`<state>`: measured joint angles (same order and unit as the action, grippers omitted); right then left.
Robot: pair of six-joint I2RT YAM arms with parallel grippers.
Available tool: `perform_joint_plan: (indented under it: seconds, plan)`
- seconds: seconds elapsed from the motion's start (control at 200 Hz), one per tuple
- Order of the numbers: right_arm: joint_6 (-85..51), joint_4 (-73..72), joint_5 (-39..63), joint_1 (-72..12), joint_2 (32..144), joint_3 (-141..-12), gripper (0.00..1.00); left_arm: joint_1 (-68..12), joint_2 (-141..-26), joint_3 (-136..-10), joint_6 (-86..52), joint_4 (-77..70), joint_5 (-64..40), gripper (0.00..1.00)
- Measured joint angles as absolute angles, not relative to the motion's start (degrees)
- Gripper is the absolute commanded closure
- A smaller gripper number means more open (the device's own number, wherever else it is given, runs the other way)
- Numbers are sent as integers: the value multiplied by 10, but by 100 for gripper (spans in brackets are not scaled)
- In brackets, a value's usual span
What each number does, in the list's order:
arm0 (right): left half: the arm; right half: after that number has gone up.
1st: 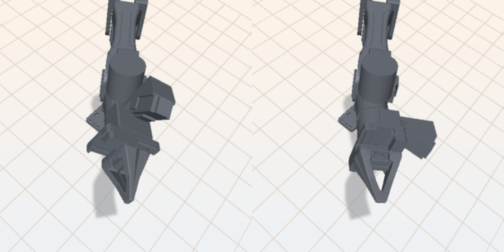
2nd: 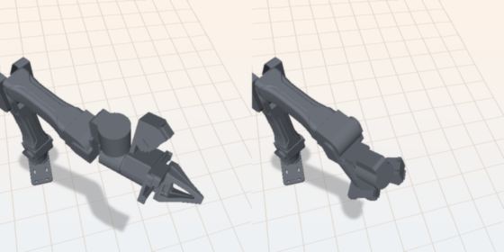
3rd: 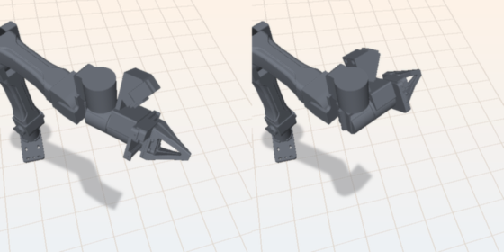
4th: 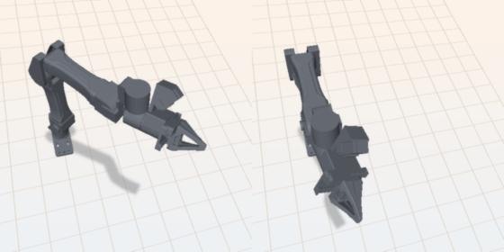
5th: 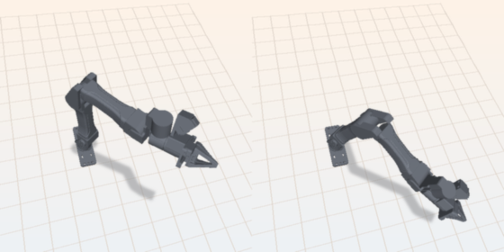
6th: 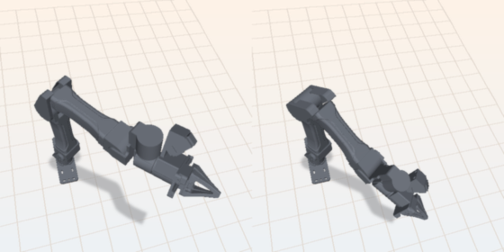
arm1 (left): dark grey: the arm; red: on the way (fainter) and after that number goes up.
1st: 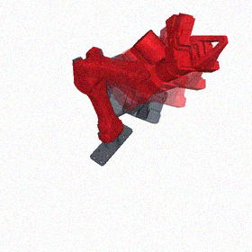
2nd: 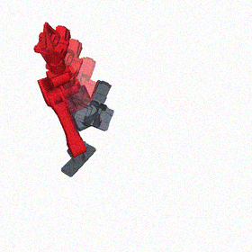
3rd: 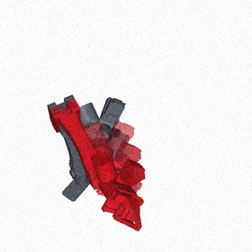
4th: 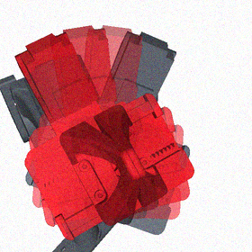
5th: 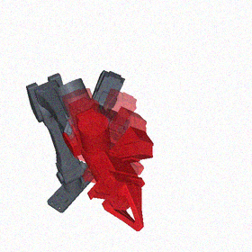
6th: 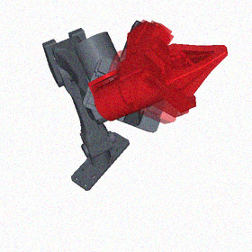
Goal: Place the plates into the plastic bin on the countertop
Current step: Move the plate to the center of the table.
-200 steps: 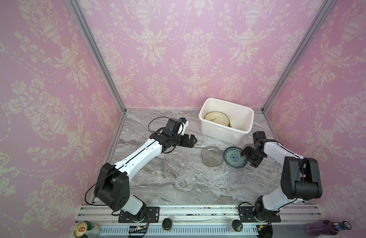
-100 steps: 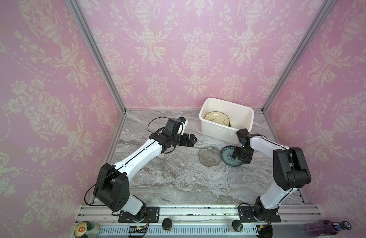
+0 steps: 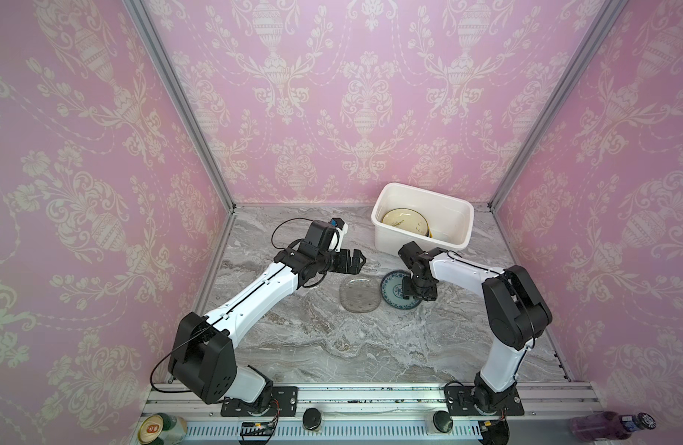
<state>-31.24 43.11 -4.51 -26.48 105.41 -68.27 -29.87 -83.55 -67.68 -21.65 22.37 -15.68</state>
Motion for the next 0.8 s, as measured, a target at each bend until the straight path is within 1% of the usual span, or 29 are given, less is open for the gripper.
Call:
perform_joint_plan:
  seconds: [0.22,0.33,0.425,0.57,0.685,0.801]
  plan:
    - [-317,421,-16,-280,1063,-696,35,-299,-838,-680,-210,230,-159,1]
    - [-330,406,2,-274,1036,-681,34,-299,-855,-693,-201,241,-164,1]
    - [-348,377,32,-264,978,-639,33,-299,-877,-708,-195,252,-172,1]
    - [-383,319,86,-225,888,-561,33,-299,-908,-715,-189,254,-187,1]
    - [-414,260,125,-197,852,-495,33,-301,-929,-715,-189,244,-203,2]
    - [-446,201,160,-186,835,-433,33,-303,-953,-715,-189,218,-228,2]
